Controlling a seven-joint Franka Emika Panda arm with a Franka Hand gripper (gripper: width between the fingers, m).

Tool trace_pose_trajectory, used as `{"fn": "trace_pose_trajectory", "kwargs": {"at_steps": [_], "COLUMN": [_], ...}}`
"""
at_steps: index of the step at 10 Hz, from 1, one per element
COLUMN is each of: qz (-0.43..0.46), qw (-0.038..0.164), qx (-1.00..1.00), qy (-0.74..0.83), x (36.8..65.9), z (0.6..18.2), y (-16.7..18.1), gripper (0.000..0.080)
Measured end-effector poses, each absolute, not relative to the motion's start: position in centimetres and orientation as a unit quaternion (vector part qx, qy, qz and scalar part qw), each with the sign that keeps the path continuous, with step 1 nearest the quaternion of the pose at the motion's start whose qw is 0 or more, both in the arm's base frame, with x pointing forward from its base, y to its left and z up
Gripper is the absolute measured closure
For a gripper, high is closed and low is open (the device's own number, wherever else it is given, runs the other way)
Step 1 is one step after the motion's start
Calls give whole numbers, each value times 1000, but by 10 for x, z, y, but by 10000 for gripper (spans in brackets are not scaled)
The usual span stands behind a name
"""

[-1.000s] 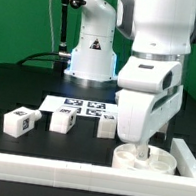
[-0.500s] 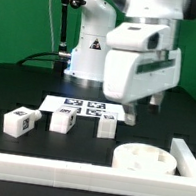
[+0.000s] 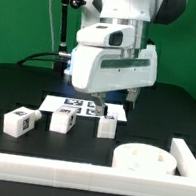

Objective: Assemble stool

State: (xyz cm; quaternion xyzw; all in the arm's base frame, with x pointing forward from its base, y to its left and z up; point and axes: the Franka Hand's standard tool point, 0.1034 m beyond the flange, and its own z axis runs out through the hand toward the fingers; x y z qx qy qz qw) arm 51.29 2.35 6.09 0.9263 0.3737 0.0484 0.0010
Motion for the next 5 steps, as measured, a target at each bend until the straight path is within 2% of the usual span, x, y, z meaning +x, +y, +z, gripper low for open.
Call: {"fn": "trace_pose_trajectory", "kwargs": {"at_steps": [2,5], "qz": [49,54], "qw": [0,-11], "qx": [930,980], "qy": [363,193], "x": [513,504], "z": [61,54], "y": [24,18], "gripper": [150,150]}}
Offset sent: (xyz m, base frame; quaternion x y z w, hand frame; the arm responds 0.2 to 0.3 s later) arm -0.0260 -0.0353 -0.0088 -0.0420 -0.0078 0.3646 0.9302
